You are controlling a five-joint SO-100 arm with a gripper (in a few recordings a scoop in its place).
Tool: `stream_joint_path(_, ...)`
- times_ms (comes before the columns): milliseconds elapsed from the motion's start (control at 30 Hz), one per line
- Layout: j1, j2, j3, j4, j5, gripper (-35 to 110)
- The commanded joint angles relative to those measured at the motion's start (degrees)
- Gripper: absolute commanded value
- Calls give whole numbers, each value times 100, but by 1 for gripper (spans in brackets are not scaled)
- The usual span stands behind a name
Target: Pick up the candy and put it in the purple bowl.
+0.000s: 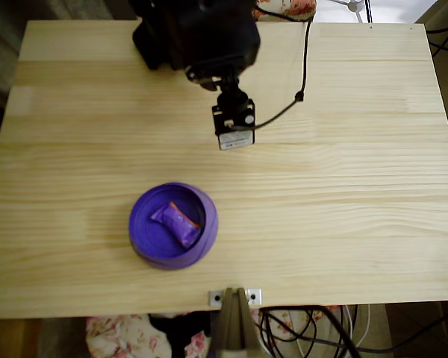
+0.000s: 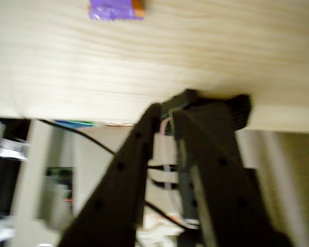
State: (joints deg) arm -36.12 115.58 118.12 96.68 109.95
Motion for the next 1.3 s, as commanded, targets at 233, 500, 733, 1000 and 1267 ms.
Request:
stream_joint_path(233,-677,70,70,-1485,1345,21)
stream_joint_path(500,-826,-211,334,-2021,1406,27)
stream_joint_path(733,-800,-123,1187,-2566,1266,31)
stream_joint_path(1000,-668,-79,1477,-2962,1187,37)
stream_joint_path(1267,-853,-132,1529,-3243,1292,41)
